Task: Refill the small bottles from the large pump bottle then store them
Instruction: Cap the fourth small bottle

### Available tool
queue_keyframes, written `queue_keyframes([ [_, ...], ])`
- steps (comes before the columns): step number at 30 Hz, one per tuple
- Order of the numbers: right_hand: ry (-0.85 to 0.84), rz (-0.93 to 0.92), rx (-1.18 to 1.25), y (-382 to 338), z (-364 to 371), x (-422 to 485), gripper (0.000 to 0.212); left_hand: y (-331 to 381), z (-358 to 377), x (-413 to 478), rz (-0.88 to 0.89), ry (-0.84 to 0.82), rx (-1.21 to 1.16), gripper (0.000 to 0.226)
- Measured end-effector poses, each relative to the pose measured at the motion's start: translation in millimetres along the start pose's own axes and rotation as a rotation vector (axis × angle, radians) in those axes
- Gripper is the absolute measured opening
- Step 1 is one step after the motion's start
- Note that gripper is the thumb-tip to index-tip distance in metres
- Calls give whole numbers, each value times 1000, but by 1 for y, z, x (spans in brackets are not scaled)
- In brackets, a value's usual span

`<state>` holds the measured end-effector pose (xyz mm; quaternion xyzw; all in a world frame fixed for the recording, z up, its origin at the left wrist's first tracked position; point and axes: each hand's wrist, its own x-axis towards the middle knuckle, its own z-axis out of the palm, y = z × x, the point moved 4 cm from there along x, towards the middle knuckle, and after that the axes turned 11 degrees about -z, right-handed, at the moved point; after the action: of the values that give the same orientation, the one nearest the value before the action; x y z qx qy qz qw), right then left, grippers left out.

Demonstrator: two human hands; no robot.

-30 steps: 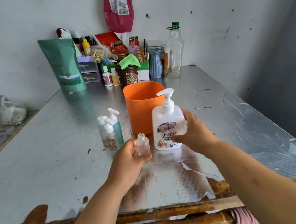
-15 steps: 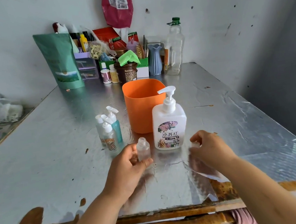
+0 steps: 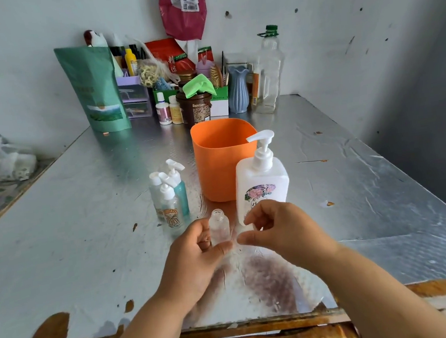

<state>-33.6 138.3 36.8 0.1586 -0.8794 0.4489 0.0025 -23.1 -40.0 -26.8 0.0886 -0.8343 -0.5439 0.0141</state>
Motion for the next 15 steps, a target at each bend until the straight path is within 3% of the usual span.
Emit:
queue_keyframes([
  [4,-10,-7,3,-2,1,0,12,0,1,0,3,-13,-5,38],
  [11,-67,67,167,-2,4,-2,20,-1,1,0,-14,-29,15,43],
  [15,-124,115,137,3,5,-3,21,0,1,0,-19,-24,53,52],
])
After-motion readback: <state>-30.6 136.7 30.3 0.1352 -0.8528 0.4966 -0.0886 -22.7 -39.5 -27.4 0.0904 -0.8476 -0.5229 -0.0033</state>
